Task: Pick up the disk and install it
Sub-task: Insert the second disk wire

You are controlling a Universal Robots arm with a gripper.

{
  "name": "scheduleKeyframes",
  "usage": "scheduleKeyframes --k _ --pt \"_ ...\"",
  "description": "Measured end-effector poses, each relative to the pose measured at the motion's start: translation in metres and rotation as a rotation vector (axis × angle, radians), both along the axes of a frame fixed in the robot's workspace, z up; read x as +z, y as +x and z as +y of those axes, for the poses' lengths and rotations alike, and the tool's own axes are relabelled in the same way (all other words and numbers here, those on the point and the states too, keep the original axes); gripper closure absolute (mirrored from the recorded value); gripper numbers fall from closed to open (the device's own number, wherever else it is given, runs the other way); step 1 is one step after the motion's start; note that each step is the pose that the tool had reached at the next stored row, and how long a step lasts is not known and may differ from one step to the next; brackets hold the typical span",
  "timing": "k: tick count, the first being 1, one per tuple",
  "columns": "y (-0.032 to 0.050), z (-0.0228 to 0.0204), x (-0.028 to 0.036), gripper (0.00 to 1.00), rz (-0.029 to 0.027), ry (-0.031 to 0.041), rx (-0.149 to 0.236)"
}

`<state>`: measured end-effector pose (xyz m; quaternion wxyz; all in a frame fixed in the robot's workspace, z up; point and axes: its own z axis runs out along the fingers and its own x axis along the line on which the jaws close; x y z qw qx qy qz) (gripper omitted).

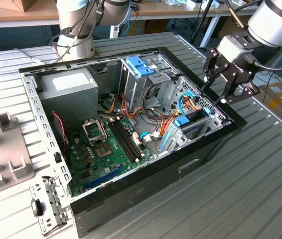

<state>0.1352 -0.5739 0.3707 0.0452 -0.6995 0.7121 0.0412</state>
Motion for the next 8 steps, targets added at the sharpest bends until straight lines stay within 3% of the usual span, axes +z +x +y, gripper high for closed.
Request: scheduleKeyframes --k 8 --pt "-0.0126 0.0066 -0.0004 0.45 0.0000 0.0049 0.000"
